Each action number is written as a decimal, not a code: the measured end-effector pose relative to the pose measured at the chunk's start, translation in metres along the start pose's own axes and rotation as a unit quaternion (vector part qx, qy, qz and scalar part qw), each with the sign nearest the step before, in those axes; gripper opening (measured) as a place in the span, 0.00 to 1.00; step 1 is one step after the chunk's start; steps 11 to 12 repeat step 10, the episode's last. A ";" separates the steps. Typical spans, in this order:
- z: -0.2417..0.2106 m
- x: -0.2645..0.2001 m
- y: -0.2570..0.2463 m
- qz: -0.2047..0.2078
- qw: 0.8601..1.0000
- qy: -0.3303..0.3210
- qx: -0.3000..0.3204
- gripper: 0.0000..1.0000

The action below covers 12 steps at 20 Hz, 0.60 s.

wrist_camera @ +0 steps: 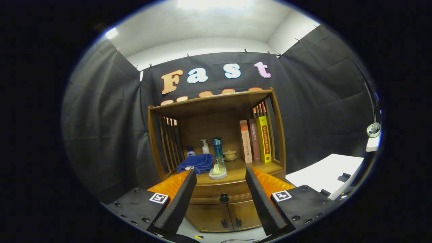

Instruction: Pull open the drawer, take out the items inside it, and place them on the countertop above the cabinet.

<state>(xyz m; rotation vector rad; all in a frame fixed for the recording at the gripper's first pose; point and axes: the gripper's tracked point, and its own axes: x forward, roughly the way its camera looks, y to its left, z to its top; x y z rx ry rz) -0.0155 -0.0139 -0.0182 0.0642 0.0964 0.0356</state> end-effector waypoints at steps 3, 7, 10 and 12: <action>0.001 0.001 0.001 0.000 1.000 -0.003 0.002 0.96; 0.001 0.001 0.000 -0.002 1.000 -0.002 -0.003 0.96; 0.000 0.001 0.002 0.001 1.000 0.000 -0.002 0.96; 0.000 0.001 0.002 0.001 1.000 0.000 -0.002 0.96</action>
